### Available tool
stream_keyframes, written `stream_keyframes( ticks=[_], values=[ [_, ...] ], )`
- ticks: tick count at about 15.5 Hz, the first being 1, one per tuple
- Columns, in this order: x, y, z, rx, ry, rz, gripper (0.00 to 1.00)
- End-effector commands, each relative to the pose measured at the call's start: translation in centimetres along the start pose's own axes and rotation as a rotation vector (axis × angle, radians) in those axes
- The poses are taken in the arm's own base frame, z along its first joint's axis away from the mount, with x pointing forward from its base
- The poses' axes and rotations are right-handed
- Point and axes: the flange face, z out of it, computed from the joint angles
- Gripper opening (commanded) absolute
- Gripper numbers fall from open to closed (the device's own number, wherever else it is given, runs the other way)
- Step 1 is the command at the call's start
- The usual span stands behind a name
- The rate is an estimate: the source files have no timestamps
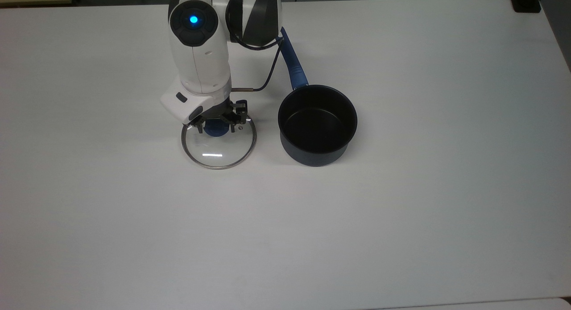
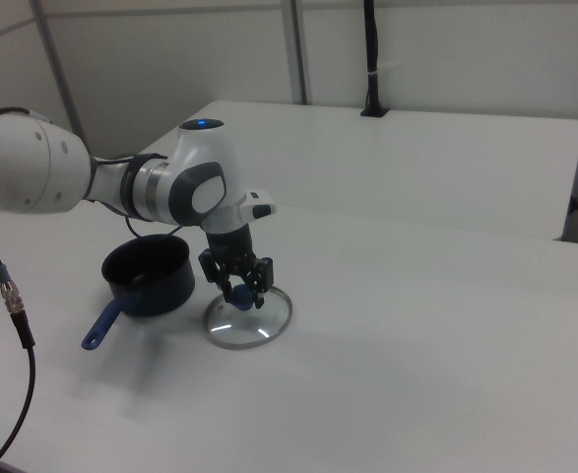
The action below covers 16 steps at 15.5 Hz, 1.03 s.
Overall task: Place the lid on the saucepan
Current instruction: 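Lower the gripper onto the blue knob and close on it, then lift the glass lid and carry it over the black saucepan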
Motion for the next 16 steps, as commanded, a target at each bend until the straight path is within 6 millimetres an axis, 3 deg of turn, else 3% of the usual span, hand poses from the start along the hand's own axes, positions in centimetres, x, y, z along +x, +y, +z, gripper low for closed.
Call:
stream_keyframes(
  ticks=[1,4,7,9,10,12,16],
  values=[
    [-0.1,0.1,-1.3,0.010,0.022,-0.001,0.39],
    [-1.1,0.9,-5.6,0.017,-0.053,-0.008,0.38],
    [-0.2,1.0,-10.2,0.016,-0.052,0.004,0.38],
    [0.5,-0.2,-12.3,0.026,-0.021,0.008,0.38],
    [0.8,-1.3,-13.3,0.027,-0.005,0.019,0.38],
    [1.2,-6.0,-14.5,0.029,0.007,-0.001,0.38],
    [0.9,-15.1,-14.3,0.015,0.009,-0.032,0.39]
  ],
)
